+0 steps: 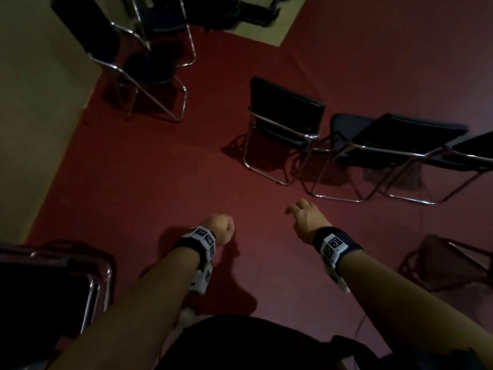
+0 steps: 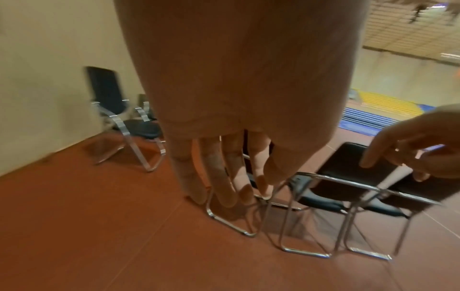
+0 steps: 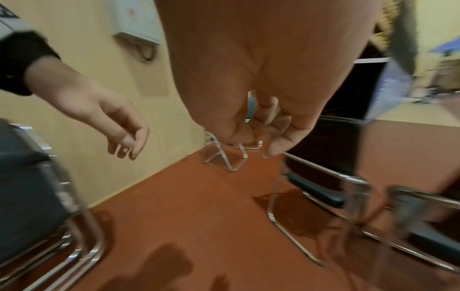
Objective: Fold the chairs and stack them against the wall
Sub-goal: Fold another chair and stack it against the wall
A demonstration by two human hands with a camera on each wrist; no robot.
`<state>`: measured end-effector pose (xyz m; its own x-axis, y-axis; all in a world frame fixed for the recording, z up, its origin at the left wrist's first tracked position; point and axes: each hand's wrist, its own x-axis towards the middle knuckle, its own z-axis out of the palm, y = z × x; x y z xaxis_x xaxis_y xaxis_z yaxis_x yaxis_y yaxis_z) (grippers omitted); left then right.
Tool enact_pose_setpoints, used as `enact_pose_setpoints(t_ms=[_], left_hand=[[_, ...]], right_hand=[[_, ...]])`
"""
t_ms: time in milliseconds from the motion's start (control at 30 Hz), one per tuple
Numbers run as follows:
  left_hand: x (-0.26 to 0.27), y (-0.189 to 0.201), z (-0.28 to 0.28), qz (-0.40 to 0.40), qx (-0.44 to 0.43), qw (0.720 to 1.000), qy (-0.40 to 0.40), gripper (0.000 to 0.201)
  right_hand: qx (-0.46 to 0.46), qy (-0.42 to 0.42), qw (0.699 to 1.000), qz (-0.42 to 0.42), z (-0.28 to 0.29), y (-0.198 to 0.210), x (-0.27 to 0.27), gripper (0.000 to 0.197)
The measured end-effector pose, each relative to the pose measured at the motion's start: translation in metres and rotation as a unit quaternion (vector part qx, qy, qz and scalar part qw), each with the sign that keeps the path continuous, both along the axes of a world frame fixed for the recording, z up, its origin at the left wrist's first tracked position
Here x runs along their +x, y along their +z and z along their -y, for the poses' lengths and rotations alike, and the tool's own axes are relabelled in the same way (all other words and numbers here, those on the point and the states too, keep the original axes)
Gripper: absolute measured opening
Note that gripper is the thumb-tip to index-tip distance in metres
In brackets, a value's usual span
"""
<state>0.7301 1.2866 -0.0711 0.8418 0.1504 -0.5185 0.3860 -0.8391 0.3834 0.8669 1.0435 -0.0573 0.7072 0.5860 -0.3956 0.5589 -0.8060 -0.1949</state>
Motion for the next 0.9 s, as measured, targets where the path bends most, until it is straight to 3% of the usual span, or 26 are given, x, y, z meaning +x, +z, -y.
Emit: enact_pose_setpoints(t_ms=[200, 367, 533, 733, 833, 900], left_hand=[[0.088, -0.006, 0.000, 0.030, 0.013, 0.999, -0.005, 0.019], [0.168, -0.016, -0.032, -0.005, 0.029, 0.999, -0.043, 0.019], [0.283, -0.024, -0.078, -0.008, 0.026, 0.997, -0.072, 0.019], [0.389, -0.014, -0.131, 0.093, 0.015, 0.994, -0.052, 0.019], [0.438, -0.008, -0.151, 0.148, 0.035, 0.987, -0.054, 0.029], [0.458, -0.001, -0.156, 0.189, 0.065, 0.977, -0.069, 0.040]], right_hand=[[0.007, -0.040, 0.999, -0.012, 0.032, -0.008, 0.071, 0.051], [0.015, -0.051, 0.998, -0.017, 0.006, -0.016, 0.133, 0.054], [0.013, -0.074, 0.997, -0.006, -0.033, -0.019, 0.229, 0.053], [0.062, -0.091, 0.994, 0.022, -0.102, 0.013, 0.337, 0.042], [0.063, -0.093, 0.993, 0.043, -0.130, 0.017, 0.379, 0.029], [0.069, -0.086, 0.989, 0.097, -0.141, 0.014, 0.392, 0.033]])
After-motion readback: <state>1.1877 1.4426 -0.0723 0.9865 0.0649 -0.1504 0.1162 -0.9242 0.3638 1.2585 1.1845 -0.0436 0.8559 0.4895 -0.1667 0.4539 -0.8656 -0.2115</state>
